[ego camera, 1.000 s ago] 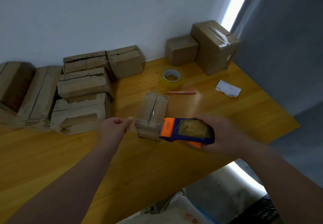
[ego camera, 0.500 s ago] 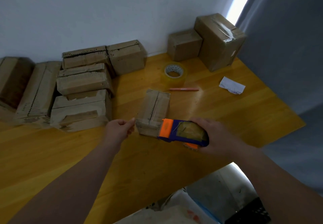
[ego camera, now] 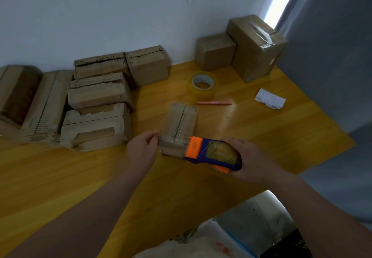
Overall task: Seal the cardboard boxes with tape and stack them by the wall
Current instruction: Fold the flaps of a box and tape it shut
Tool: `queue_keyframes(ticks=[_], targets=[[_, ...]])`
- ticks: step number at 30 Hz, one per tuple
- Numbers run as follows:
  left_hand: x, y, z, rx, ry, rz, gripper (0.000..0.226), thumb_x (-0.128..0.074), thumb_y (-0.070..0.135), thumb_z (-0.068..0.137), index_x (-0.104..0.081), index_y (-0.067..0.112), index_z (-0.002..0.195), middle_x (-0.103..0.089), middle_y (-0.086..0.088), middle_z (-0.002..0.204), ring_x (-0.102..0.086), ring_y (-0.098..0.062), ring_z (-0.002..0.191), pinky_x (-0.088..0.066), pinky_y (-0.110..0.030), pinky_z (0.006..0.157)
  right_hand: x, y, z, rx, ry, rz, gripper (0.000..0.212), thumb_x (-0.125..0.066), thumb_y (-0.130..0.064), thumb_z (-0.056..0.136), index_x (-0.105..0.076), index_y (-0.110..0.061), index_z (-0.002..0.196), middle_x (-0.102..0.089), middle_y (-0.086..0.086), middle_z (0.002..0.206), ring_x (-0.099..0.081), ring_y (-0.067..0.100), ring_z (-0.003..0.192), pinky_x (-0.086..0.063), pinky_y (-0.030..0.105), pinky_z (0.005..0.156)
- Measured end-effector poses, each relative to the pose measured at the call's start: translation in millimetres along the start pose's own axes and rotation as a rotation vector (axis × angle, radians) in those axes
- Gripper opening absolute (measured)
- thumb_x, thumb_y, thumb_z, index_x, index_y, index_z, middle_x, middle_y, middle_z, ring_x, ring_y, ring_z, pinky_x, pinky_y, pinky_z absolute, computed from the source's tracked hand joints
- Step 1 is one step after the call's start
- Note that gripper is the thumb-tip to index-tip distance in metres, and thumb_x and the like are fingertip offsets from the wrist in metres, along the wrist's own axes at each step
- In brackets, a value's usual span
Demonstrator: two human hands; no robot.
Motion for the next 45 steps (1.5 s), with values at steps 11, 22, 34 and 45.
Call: queue_keyframes(ticks=[11, 22, 34, 45], targets=[[-54.1, 22.4, -12.2, -0.556, -0.521, 0.834, 0.079, -0.046, 0.031, 0.096, 0.008, 0.021, 0.152, 0.013, 0.001, 0.160, 0.014, -0.012, 0.146, 0.010, -0.041, 0.118, -19.1, -7.3, 12.5, -0.065, 0.048, 0.016, 0.091, -0.069, -0.068, 0.061, -0.037, -0.036, 0.140, -0.053, -0.001, 0.120, -0.057, 0.016, 0.104, -0.058, 0.037, 0.079], [-70.3, 21.3, -15.5, -0.749, -0.625, 0.811, 0.092, -0.051, 0.038, 0.090, 0.023, 0.025, 0.143, 0.022, 0.004, 0.156, 0.020, -0.008, 0.143, 0.015, -0.029, 0.114, -5.0, -17.4, 9.2, -0.053, 0.036, -0.015, 0.090, -0.072, -0.065, 0.066, -0.038, -0.030, 0.142, -0.053, -0.004, 0.123, -0.056, 0.015, 0.107, -0.056, 0.034, 0.083], [-69.8, 23.0, -11.5, -0.752, -0.622, 0.835, 0.094, -0.051, 0.046, 0.090, 0.024, 0.027, 0.142, 0.026, 0.009, 0.151, 0.019, -0.003, 0.140, 0.010, -0.026, 0.115, 44.9, -43.8, -7.5, 0.016, 0.038, -0.042, 0.084, -0.078, -0.057, 0.069, -0.041, -0.034, 0.141, -0.057, -0.012, 0.120, -0.057, 0.004, 0.104, -0.056, 0.029, 0.082], [-70.3, 24.6, -13.4, -0.743, -0.605, 0.827, 0.097, -0.056, 0.042, 0.087, 0.021, 0.029, 0.144, 0.024, 0.009, 0.151, 0.018, -0.005, 0.140, 0.012, -0.027, 0.112, 7.1, -41.7, 11.7, -0.114, -0.153, -0.028, 0.060, -0.078, -0.042, 0.073, -0.049, -0.039, 0.124, -0.061, -0.009, 0.102, -0.063, 0.011, 0.085, -0.060, 0.036, 0.073]])
Point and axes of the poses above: each hand's wrist, its own z-axis towards the middle knuckle, its own x-axis out of the back of the hand, y = z × x, the point moved 10 cm from there along z, towards the middle knuckle
